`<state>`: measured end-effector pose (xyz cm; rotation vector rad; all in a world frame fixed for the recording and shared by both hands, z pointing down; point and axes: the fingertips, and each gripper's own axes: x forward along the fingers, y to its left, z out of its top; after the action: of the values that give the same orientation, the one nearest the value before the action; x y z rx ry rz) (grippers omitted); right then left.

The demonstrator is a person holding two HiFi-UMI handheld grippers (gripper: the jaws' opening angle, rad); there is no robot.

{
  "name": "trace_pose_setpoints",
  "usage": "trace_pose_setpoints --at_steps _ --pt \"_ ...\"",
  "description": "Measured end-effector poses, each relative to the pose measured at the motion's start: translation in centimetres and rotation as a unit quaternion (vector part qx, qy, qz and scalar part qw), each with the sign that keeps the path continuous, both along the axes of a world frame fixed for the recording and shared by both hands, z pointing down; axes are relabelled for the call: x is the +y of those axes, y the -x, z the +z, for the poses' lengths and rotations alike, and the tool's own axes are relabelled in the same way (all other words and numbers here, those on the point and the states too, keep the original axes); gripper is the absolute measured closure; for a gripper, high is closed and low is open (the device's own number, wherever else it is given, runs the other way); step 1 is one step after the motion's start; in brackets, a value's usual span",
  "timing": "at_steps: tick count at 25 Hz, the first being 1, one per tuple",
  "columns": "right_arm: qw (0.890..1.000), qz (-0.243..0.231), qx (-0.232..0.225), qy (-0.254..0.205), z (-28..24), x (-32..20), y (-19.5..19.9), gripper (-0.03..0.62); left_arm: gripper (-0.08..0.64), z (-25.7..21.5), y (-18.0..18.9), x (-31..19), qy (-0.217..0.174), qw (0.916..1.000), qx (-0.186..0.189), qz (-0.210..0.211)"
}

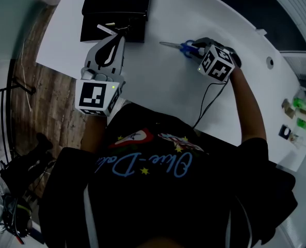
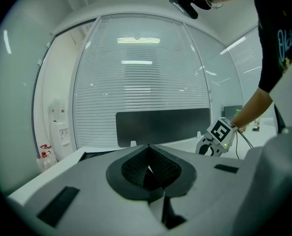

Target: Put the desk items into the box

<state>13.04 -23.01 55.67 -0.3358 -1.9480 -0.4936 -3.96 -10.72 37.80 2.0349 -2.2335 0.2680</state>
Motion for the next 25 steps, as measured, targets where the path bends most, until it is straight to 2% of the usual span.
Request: trace_pose_setpoints --at_steps 9,19,25 --pt "0.999 -0.007 0.029 0.013 1.0 -0.1 -0.1 0.472 0.554 0.5 0.2 -0.5 0.006 0.9998 0.016 -0.005" --pt "0.998 -0.01 0.057 0.035 1.5 -0.2 0.0 0.471 0.554 0.7 0.6 -0.6 0.008 0.9998 0.018 -0.006" --pt "0.995 -0.026 0.092 0.041 1.7 0.1 -0.1 0.482 0.554 0.9 0.7 -0.9 0.01 0.9998 0.019 -0.004"
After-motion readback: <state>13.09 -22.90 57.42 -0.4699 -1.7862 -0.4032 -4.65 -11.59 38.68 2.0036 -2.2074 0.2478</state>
